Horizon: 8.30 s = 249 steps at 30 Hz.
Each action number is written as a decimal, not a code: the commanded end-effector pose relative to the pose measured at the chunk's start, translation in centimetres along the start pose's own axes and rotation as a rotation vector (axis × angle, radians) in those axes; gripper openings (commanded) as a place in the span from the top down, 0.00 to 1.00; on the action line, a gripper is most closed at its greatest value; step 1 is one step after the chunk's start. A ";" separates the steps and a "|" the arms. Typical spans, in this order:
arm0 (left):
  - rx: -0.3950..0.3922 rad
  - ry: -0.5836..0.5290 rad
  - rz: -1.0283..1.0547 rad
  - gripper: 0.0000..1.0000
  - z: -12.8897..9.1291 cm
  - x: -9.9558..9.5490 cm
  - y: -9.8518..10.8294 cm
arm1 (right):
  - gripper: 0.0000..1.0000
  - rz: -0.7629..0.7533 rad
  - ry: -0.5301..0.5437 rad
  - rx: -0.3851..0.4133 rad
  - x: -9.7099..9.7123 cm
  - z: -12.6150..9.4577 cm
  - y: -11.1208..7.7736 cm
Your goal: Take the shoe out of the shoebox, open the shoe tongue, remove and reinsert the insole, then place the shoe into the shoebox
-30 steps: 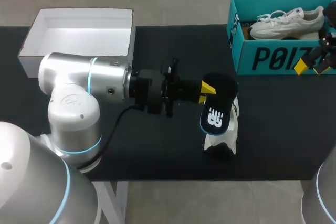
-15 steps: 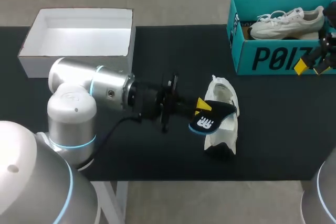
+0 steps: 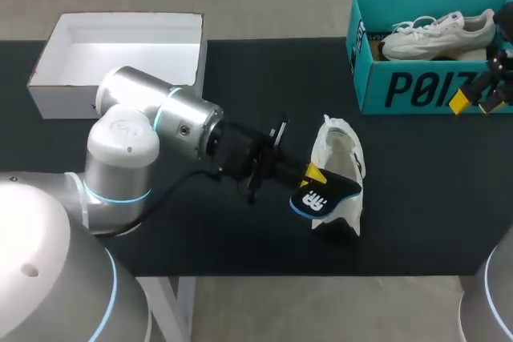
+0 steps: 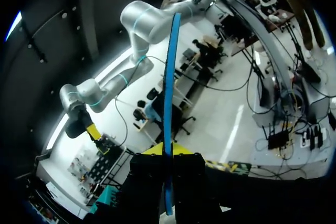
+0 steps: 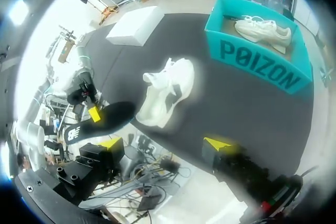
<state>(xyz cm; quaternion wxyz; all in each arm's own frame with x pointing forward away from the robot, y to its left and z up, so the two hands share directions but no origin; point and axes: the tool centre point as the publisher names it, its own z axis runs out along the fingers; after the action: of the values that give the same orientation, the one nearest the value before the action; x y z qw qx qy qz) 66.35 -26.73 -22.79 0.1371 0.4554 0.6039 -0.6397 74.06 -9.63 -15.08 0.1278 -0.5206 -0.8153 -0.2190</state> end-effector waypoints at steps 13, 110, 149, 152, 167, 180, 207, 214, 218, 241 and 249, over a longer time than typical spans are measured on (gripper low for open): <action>-0.016 0.071 0.013 1.00 0.7 0.5 4.6 | 0.00 0.002 0.000 0.005 -0.1 0.0 0.2; -0.306 0.380 0.122 1.00 1.1 1.3 15.8 | 0.00 0.002 0.000 0.005 -0.1 0.0 0.2; -0.357 0.377 0.128 0.79 3.0 1.6 15.1 | 0.00 0.002 0.000 0.005 -0.1 0.0 0.2; -0.351 0.385 0.126 0.88 3.2 1.7 15.3 | 0.00 0.002 0.000 0.005 -0.1 0.0 0.2; -0.349 0.458 0.186 1.00 1.4 1.0 17.6 | 0.00 0.002 0.000 0.005 -0.1 0.0 0.2; -0.354 0.422 0.140 1.00 2.3 3.7 18.2 | 0.00 0.002 0.000 0.005 -0.1 0.0 0.2; -0.359 0.369 0.141 1.00 2.6 2.2 16.0 | 0.00 0.002 0.000 0.005 -0.1 0.0 0.2; -0.343 0.427 0.163 1.00 1.9 2.2 16.5 | 0.00 0.002 0.000 0.005 -0.1 0.0 0.2; -0.360 0.451 0.185 1.00 0.8 1.6 17.5 | 0.00 0.002 0.000 0.005 -0.1 0.0 0.2; -0.365 0.504 0.165 0.00 1.2 3.5 16.2 | 0.00 0.002 0.000 0.005 -0.1 0.0 0.2; -0.406 0.522 0.184 0.00 -1.3 0.7 14.3 | 0.00 0.002 0.000 0.005 -0.1 0.0 0.2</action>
<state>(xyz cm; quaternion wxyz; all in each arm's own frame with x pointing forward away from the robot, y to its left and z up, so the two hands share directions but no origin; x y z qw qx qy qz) 76.93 -30.33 -34.54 0.1285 0.6148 0.6862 -0.3669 74.04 -9.65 -15.07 0.1280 -0.5206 -0.8152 -0.2194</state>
